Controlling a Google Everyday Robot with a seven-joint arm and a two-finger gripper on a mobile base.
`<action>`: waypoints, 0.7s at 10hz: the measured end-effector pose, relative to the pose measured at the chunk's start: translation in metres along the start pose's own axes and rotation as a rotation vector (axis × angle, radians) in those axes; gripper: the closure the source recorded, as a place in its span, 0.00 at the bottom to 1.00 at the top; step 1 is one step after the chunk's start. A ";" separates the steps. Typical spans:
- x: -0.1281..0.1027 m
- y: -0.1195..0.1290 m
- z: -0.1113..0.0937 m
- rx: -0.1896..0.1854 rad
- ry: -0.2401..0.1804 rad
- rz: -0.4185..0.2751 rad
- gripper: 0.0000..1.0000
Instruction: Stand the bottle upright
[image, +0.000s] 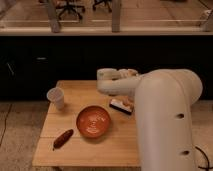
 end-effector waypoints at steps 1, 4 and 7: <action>0.000 0.000 0.000 0.000 0.000 0.000 0.92; 0.000 0.000 0.000 0.000 0.000 0.000 0.62; 0.000 0.000 0.000 0.000 0.000 0.000 0.33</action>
